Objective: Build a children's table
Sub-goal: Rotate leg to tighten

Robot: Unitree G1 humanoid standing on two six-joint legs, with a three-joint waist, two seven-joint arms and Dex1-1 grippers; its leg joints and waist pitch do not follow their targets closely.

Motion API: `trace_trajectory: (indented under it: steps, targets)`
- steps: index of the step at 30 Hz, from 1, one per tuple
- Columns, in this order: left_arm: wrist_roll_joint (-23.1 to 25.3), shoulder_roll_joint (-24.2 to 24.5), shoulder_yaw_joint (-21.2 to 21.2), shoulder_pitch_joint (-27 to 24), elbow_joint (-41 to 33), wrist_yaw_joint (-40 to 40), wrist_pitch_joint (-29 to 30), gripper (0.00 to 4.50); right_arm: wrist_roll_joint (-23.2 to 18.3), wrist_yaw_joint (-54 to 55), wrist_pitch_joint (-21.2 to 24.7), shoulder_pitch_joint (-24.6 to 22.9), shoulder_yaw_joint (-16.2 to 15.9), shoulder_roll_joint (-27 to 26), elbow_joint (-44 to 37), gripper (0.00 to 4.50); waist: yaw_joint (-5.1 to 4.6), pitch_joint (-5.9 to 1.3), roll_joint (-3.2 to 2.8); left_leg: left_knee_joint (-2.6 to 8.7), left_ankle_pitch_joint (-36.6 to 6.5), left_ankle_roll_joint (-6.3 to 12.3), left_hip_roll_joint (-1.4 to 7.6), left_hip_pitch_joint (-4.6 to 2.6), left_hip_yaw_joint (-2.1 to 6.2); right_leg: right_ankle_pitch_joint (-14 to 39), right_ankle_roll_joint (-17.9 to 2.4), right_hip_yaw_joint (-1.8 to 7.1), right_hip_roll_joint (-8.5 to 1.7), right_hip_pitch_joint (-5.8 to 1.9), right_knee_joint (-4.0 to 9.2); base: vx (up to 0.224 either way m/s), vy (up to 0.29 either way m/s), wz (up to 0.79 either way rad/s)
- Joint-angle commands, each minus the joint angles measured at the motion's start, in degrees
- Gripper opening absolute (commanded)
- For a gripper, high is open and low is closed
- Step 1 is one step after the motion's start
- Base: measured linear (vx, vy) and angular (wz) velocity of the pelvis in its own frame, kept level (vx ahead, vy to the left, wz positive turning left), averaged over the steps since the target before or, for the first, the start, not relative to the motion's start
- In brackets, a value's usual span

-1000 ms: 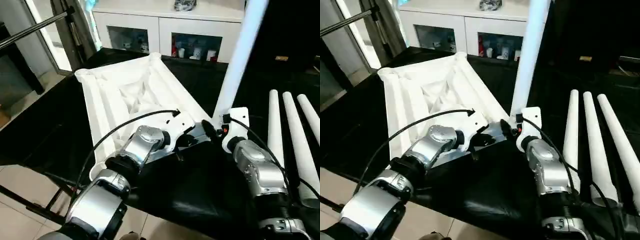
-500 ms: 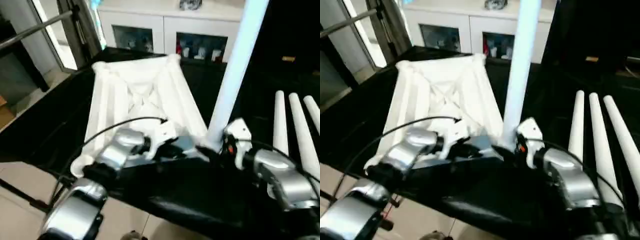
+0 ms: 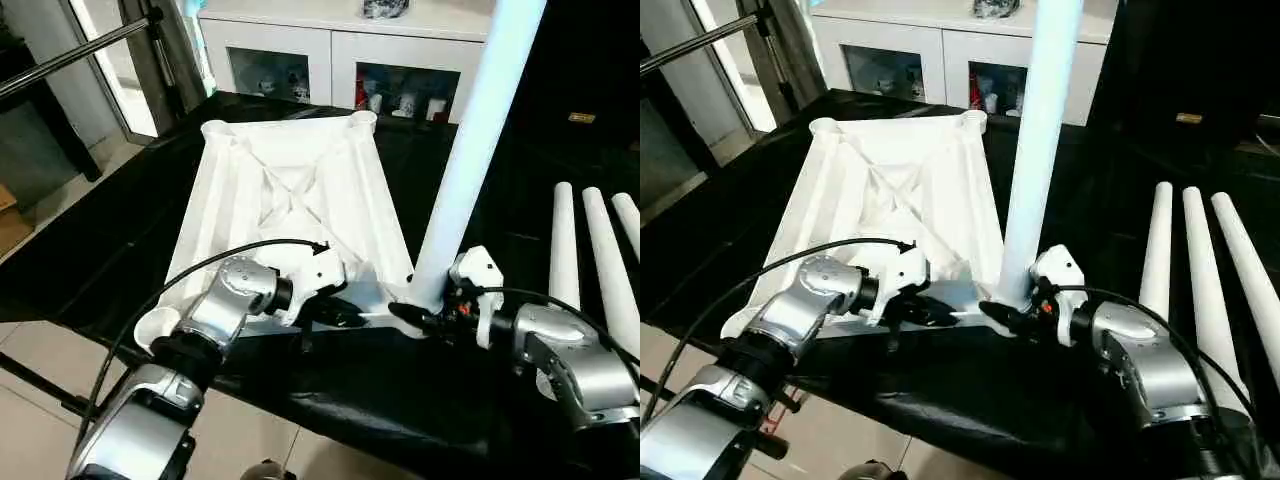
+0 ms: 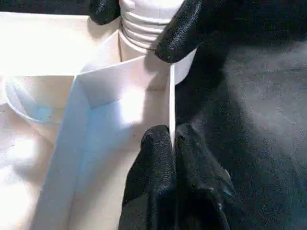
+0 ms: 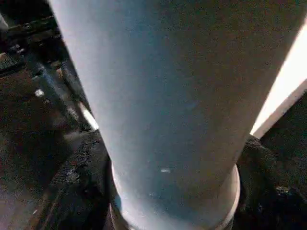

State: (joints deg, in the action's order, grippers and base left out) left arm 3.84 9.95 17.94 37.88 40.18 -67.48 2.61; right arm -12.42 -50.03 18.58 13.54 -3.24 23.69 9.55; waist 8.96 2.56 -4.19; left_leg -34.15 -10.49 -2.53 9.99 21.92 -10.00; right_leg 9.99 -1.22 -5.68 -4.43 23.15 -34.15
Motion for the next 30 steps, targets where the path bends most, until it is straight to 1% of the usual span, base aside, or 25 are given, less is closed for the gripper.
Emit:
trace_trajectory:
  steps: [1,2,3,4,5,6,7,8,9,10,11,13,14,15,16,18,19,20,23,24,26,27,28,29,30]
  targets:
    - [-2.27,-3.18,-2.57,2.50,0.56,4.50,0.70,0.00,0.95,4.39,1.49,0.85,-0.69,-2.64,1.46,2.75,-0.14,-3.87,1.24,3.57,-8.53,5.26,3.42,-0.63,1.21,14.44,-9.92,3.11,-5.17,-3.10,4.45,0.000,0.000,0.00]
    - [-2.17,-3.59,-2.88,2.94,1.11,5.70,1.07,0.00,1.59,6.11,1.61,1.18,-0.45,-3.20,2.20,2.75,-0.21,-3.87,1.30,3.62,-8.73,4.60,3.31,-0.78,1.26,15.60,-9.59,3.04,-5.18,-3.13,4.60,0.000,0.000,0.00]
    - [-1.50,-5.34,-3.94,4.94,3.63,10.99,2.24,0.00,3.66,13.60,2.42,2.67,0.76,-5.76,5.36,2.75,-0.30,-3.85,1.20,3.65,-8.74,4.48,3.28,-0.68,1.27,15.96,-9.55,3.06,-5.21,-3.05,4.63,0.000,0.000,0.00]
    - [-0.97,-6.55,-4.52,6.32,5.37,14.63,3.21,0.00,4.43,18.24,3.02,3.61,1.77,-7.52,7.30,2.75,-0.73,-3.66,1.45,3.84,-9.64,3.45,3.14,-0.74,1.33,17.72,-9.22,2.91,-5.02,-3.03,4.86,0.000,0.000,0.00]
    - [-0.66,-7.44,-4.92,7.31,6.60,17.15,3.82,0.00,4.61,21.35,3.59,4.22,2.59,-8.79,8.53,2.75,-1.00,-3.71,1.38,3.90,-10.08,2.80,3.02,-0.84,1.41,19.35,-8.75,2.81,-5.16,-3.13,5.02,0.000,0.000,0.00]
    - [-0.60,-8.67,-5.53,8.52,7.98,20.02,4.64,0.00,4.58,24.72,4.21,4.93,3.62,-10.39,9.78,2.75,-1.18,-3.70,1.37,3.80,-9.91,2.89,2.92,-0.89,1.25,19.33,-8.35,3.01,-5.09,-2.92,5.25,0.000,0.000,0.00]
    - [-0.70,-9.58,-5.97,9.36,8.87,21.91,5.20,0.00,4.64,27.11,4.58,5.44,4.39,-11.56,10.60,2.75,-1.14,-3.75,1.37,3.76,-10.01,2.87,2.89,-1.06,1.26,19.28,-8.38,3.02,-5.09,-2.88,5.26,0.000,0.000,0.00]
    - [-0.72,-10.68,-6.30,10.24,9.76,23.91,5.39,0.00,4.87,30.69,4.71,6.17,5.49,-13.07,11.69,2.75,-1.05,-3.86,1.25,3.75,-9.12,3.06,2.85,-0.82,1.36,18.42,-8.27,2.99,-5.17,-3.23,5.10,0.000,0.000,0.00]
    - [-0.80,-11.67,-6.54,10.95,10.42,25.43,5.71,0.00,5.09,33.43,5.04,6.76,6.31,-14.32,12.49,2.75,-1.00,-3.90,1.20,3.70,-8.44,3.30,2.94,-0.76,1.34,16.93,-8.29,3.12,-5.22,-3.11,5.02,0.000,0.000,0.00]
    - [-0.83,-12.43,-6.53,11.33,10.70,26.01,5.60,0.00,5.10,34.95,5.21,7.18,6.79,-15.25,12.98,2.74,-1.05,-3.96,1.24,3.67,-7.92,3.59,2.85,-0.58,1.33,16.00,-8.34,3.08,-5.10,-3.23,4.93,0.000,0.000,0.00]
    - [-0.74,-13.03,-6.33,11.56,10.88,26.07,5.19,0.00,5.28,35.84,4.94,7.49,7.00,-16.00,13.29,2.74,-0.98,-4.13,1.11,3.60,-6.94,3.96,2.88,-0.59,1.38,13.53,-8.81,3.03,-5.11,-3.34,4.62,0.000,0.000,0.00]
    - [-0.01,-13.90,-5.17,11.66,11.26,25.25,3.70,0.00,6.04,36.38,2.30,8.06,6.65,-17.07,13.89,2.74,-1.01,-4.19,1.06,3.51,-6.42,4.65,2.94,-0.41,1.39,11.38,-9.23,3.07,-5.17,-3.42,4.40,0.000,0.000,0.00]
    - [0.07,-13.98,-5.05,11.69,11.36,25.20,3.53,0.00,6.14,36.45,2.01,8.13,6.62,-17.18,13.97,2.74,-0.97,-4.26,1.01,3.48,-6.29,4.85,2.97,-0.44,1.39,10.80,-9.37,3.06,-5.21,-3.40,4.37,0.000,0.000,0.00]
    - [0.47,-14.25,-4.37,11.65,11.68,24.84,2.66,0.00,5.53,36.28,1.53,8.34,6.98,-17.76,13.96,3.09,-1.02,-4.27,0.88,3.43,-6.02,5.31,2.94,-0.43,1.37,9.56,-9.67,3.07,-5.13,-3.41,4.28,0.000,0.000,0.00]
    - [0.75,-14.52,-3.69,11.39,11.93,24.38,1.95,0.00,3.90,35.95,1.56,8.52,8.07,-18.45,13.54,3.09,-1.04,-4.27,0.91,3.42,-6.13,5.46,2.98,-0.44,1.36,9.25,-9.79,3.08,-5.14,-3.41,4.26,0.000,0.000,0.00]
    - [0.93,-14.55,-3.06,10.93,11.98,23.70,1.06,0.00,3.24,35.21,1.65,8.47,8.18,-18.31,12.81,3.47,-0.99,-4.12,0.95,3.54,-7.31,5.70,2.98,-0.54,1.33,10.88,-9.76,3.02,-5.20,-3.48,4.51,0.000,0.000,0.00]
    - [0.93,-14.55,-3.04,10.90,12.00,23.67,1.03,0.00,3.31,35.16,1.61,8.46,8.11,-18.25,12.75,3.50,-1.00,-4.11,0.97,3.56,-7.56,5.59,3.01,-0.59,1.31,11.42,-9.65,3.03,-5.18,-3.46,4.56,0.000,0.000,0.00]
    - [0.90,-14.48,-2.85,10.54,11.93,23.06,0.49,0.00,5.15,35.19,0.20,8.19,6.66,-17.24,12.22,3.54,-0.98,-4.05,0.96,3.65,-8.06,5.27,3.05,-0.57,1.34,12.62,-9.35,3.04,-5.22,-3.44,4.64,0.000,0.000,0.00]
    - [1.28,-14.26,-2.38,10.01,11.62,22.54,-0.21,0.00,5.76,34.73,-1.36,7.60,6.41,-16.40,10.79,3.54,-0.95,-4.08,1.10,3.68,-7.94,4.95,3.08,-0.58,1.34,12.72,-9.15,3.10,-5.23,-3.42,4.59,0.000,0.000,0.00]
    - [1.38,-14.26,-2.31,9.85,11.57,22.40,-0.52,0.00,5.36,33.69,-1.59,7.07,6.48,-15.86,9.44,3.54,-0.95,-4.11,1.31,3.65,-7.54,5.19,3.10,-0.50,1.35,12.02,-9.19,3.11,-5.23,-3.52,4.46,0.000,0.000,0.00]
    - [1.45,-14.33,-2.38,9.84,11.70,22.40,-0.75,0.00,5.21,32.70,-1.62,6.56,6.54,-15.36,8.17,3.54,-0.82,-4.19,1.19,3.52,-6.71,5.78,3.12,-0.50,1.32,10.69,-9.38,3.17,-5.24,-3.47,4.29,0.000,0.000,0.00]
    - [1.60,-14.38,-2.38,9.80,11.86,22.31,-1.18,0.00,4.80,30.92,-1.28,5.48,6.35,-14.23,5.75,3.54,-0.82,-4.18,1.28,3.51,-6.42,6.02,3.12,-0.43,1.32,10.21,-9.40,3.16,-5.19,-3.53,4.27,0.000,0.000,0.00]
    - [1.71,-14.43,-2.32,9.76,11.97,22.21,-1.68,0.00,4.46,29.31,-0.82,4.39,6.19,-12.96,3.52,3.54,-0.54,-4.15,1.37,3.40,-5.91,6.88,3.16,-0.51,1.25,9.26,-9.42,3.22,-5.15,-3.54,4.21,0.000,0.000,0.00]
    - [1.77,-14.45,-2.23,9.70,12.02,22.14,-2.09,0.00,4.19,28.21,-0.52,3.56,6.05,-12.01,1.97,3.54,-0.41,-4.11,1.38,3.34,-6.21,7.22,3.10,-0.40,1.23,9.62,-9.21,3.20,-5.20,-3.59,4.28,0.000,0.000,0.00]
    - [1.69,-14.52,-2.14,9.55,11.97,22.17,-2.69,0.00,3.98,26.50,0.10,2.07,6.01,-9.90,-0.35,3.54,-0.42,-4.12,1.38,3.35,-6.39,7.21,3.04,-0.36,1.25,10.05,-9.14,3.15,-5.23,-3.66,4.27,0.000,0.000,0.00]
